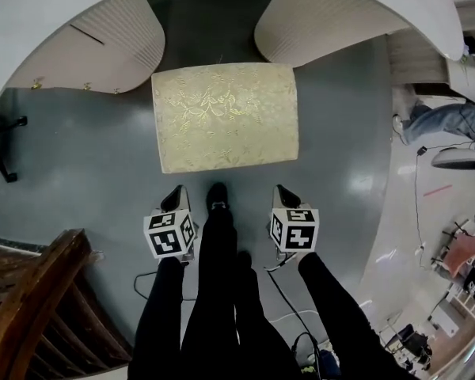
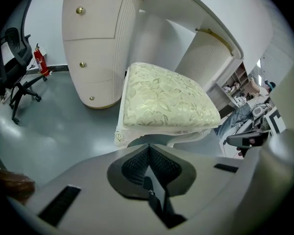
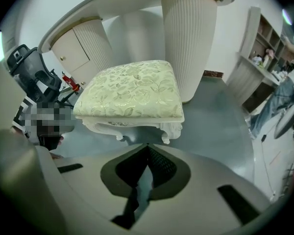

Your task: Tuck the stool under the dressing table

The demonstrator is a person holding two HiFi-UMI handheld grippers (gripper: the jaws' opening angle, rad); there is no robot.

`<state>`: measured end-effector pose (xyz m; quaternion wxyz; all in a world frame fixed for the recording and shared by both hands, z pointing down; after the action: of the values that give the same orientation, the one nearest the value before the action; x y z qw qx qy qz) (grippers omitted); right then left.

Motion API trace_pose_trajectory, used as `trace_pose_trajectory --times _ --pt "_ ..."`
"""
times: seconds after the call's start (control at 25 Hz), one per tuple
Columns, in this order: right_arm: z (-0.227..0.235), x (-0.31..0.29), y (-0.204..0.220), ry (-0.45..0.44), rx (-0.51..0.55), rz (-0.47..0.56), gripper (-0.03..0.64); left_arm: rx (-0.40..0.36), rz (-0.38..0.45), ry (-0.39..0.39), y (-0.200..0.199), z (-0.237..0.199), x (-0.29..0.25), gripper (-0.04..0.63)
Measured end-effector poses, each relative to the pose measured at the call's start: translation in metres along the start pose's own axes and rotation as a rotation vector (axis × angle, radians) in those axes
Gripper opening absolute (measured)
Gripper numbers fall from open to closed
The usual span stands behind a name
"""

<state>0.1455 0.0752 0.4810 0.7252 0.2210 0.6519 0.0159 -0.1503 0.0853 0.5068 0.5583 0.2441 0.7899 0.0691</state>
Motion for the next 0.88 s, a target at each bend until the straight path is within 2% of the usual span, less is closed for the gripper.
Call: trace_pose_trajectory --times 0.48,0.88 --pt "0.015 -0.057 -0.003 0.026 -0.008 -0.047 0.005 0.007 -0.056 -0.032 0.011 -0.019 -0.056 0.008" --pt "0.020 -0.091 -0.008 0.019 0.027 -0.069 0.005 0.018 -0.091 -0.042 0.006 -0.030 -0.088 0.008"
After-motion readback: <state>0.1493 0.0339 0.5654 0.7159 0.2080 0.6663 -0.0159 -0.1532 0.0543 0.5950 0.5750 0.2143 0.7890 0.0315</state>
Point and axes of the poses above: the fingertips, and each gripper's own axes: x backward along the fingers, z to its right, y out of its underside, the point moved 10 cm from there along x, backward along the fingers, and after that the axes turned 8 degrees about x, right-handed, at the moved point
